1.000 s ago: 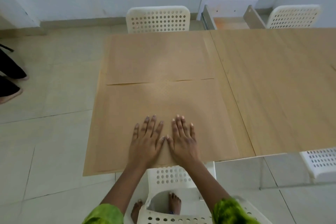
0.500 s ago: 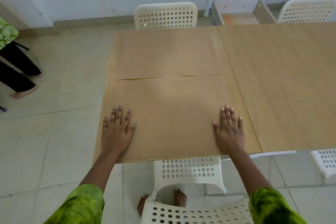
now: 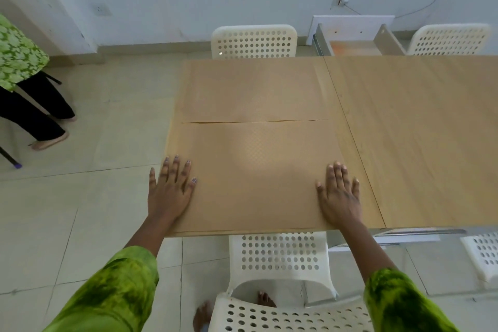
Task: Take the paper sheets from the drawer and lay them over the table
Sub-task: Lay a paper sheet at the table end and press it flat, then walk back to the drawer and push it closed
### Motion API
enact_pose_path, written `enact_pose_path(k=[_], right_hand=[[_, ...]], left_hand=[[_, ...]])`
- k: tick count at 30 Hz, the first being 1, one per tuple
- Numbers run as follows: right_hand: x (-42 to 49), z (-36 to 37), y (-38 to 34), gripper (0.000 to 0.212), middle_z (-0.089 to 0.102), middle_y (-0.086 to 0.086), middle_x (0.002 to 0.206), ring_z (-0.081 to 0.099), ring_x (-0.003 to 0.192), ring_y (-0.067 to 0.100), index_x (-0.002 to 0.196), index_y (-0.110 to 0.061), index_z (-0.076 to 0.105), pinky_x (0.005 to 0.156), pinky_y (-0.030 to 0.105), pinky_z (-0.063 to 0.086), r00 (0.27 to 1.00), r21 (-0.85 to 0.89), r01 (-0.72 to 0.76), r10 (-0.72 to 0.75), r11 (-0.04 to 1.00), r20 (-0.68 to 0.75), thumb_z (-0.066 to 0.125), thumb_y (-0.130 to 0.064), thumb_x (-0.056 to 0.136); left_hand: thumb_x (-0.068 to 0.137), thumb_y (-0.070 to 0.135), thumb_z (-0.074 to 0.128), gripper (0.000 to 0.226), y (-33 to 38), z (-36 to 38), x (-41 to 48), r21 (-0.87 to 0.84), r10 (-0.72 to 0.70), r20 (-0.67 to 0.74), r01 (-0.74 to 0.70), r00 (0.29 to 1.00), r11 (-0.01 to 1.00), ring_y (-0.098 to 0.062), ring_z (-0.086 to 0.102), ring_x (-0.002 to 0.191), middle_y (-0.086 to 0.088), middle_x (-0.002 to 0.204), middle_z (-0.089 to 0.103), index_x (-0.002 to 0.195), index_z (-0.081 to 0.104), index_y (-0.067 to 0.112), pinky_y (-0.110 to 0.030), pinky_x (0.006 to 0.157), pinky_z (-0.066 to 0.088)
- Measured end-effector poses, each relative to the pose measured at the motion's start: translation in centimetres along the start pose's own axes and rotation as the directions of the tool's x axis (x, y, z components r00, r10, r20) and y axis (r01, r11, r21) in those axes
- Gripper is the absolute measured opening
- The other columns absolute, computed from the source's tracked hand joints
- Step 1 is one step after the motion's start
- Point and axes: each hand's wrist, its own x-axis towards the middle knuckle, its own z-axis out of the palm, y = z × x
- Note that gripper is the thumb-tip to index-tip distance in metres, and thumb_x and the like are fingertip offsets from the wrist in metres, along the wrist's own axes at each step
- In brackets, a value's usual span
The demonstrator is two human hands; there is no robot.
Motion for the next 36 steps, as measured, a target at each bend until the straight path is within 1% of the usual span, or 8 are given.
enact_pose_path(k=[4, 7, 11, 13, 16, 21, 28, 36], right_hand=[[-1.1, -1.1, -3.6, 0.06, -0.006, 0.004, 0.159, -0.009, 0.147, 0.016, 0.15, -0.016, -0.002, 0.117, 0.038, -0.007, 1.0, 0.15, 0.004, -0.005, 0.989, 0.005, 0.018, -0.042, 0.099], [-2.6, -1.5, -8.7, 0.055, 0.013, 0.005, 0.159, 0.008, 0.147, 0.018, 0.15, -0.013, 0.013, 0.118, 0.036, 0.007, 1.0, 0.327, 0.015, -0.011, 0.945, -0.015, 0.025, -0.034, 0.101], [-5.3, -1.5, -16.5, 0.039, 0.051, 0.007, 0.14, 0.047, 0.128, 0.026, 0.136, -0.014, 0.047, 0.103, 0.032, 0.036, 0.99, 0.653, -0.071, 0.133, 0.754, -0.046, 0.037, -0.022, 0.098], [-6.4, -1.2, -20.5, 0.033, 0.061, 0.007, 0.128, 0.055, 0.119, 0.026, 0.122, -0.012, 0.059, 0.098, 0.03, 0.039, 0.985, 0.741, -0.088, 0.168, 0.666, -0.034, 0.04, -0.012, 0.095], [-7.7, -0.9, -26.4, 0.03, 0.064, 0.005, 0.112, 0.061, 0.106, 0.025, 0.104, -0.014, 0.066, 0.096, 0.039, 0.047, 0.983, 0.869, -0.124, 0.181, 0.479, 0.04, 0.04, -0.005, 0.092], [-8.5, -1.2, -34.7, 0.032, 0.06, 0.006, 0.099, 0.059, 0.073, 0.016, 0.082, -0.014, 0.063, 0.064, 0.026, 0.047, 0.987, 0.944, -0.139, 0.122, 0.3, 0.107, 0.036, 0.0, 0.092], [-6.2, -1.9, -42.6, 0.027, 0.064, 0.01, 0.093, 0.061, 0.072, 0.022, 0.092, -0.008, 0.062, 0.061, 0.028, 0.047, 0.976, 0.95, -0.214, 0.018, 0.229, 0.215, 0.036, 0.001, 0.092], [3.0, -3.5, -48.7, 0.024, 0.066, 0.009, 0.089, 0.064, 0.071, 0.022, 0.09, -0.01, 0.062, 0.059, 0.026, 0.049, 0.973, 0.966, -0.22, -0.035, 0.138, 0.227, 0.04, 0.0, 0.091]], left_hand=[[0.096, 0.049, 0.01, 0.061, -0.6, -1.4, 0.0, -0.068, 0.012, 0.014, -0.011, 1.0, 0.998, -0.017, -0.007, 0.147, 0.0, 0.16, 0.005, 0.15, 0.013, 0.021, -0.043, 0.116, -0.01], [0.099, 0.039, 0.024, 0.056, -1.5, -3.7, -0.2, -0.233, 0.03, 0.007, -0.028, 1.0, 0.972, -0.018, 0.009, 0.147, -0.006, 0.157, 0.021, 0.147, 0.025, 0.011, -0.039, 0.119, 0.004], [0.09, 0.053, 0.018, 0.067, -5.0, -6.7, -1.8, -0.399, 0.162, 0.008, -0.145, 0.987, 0.906, -0.024, 0.047, 0.126, -0.009, 0.136, 0.052, 0.13, 0.051, 0.011, -0.034, 0.099, 0.036], [0.089, 0.051, 0.02, 0.063, -8.2, -7.7, -2.6, -0.468, 0.171, -0.009, -0.155, 0.985, 0.87, -0.025, 0.055, 0.113, -0.006, 0.117, 0.062, 0.119, 0.057, 0.009, -0.031, 0.083, 0.039], [0.098, 0.035, 0.035, 0.041, -13.1, -9.3, -2.7, -0.589, 0.128, -0.002, -0.105, 0.992, 0.801, -0.023, 0.056, 0.103, -0.002, 0.1, 0.059, 0.119, 0.057, 0.007, -0.028, 0.08, 0.036], [0.097, 0.029, 0.041, 0.036, -20.2, -10.7, -1.9, -0.769, 0.041, 0.034, 0.0, 0.999, 0.639, -0.019, 0.057, 0.115, -0.003, 0.122, 0.064, 0.127, 0.054, 0.015, -0.034, 0.097, 0.041], [0.097, 0.019, 0.042, 0.025, -25.9, -11.4, 1.1, -0.926, -0.047, 0.108, 0.118, 0.993, 0.358, -0.015, 0.062, 0.084, -0.001, 0.099, 0.066, 0.114, 0.058, 0.013, -0.03, 0.079, 0.045], [0.097, 0.017, 0.041, 0.019, -28.2, -14.3, 11.3, -0.98, -0.045, 0.15, 0.154, 0.988, 0.129, -0.022, 0.065, 0.082, -0.004, 0.095, 0.068, 0.101, 0.06, 0.016, -0.028, 0.071, 0.047]])
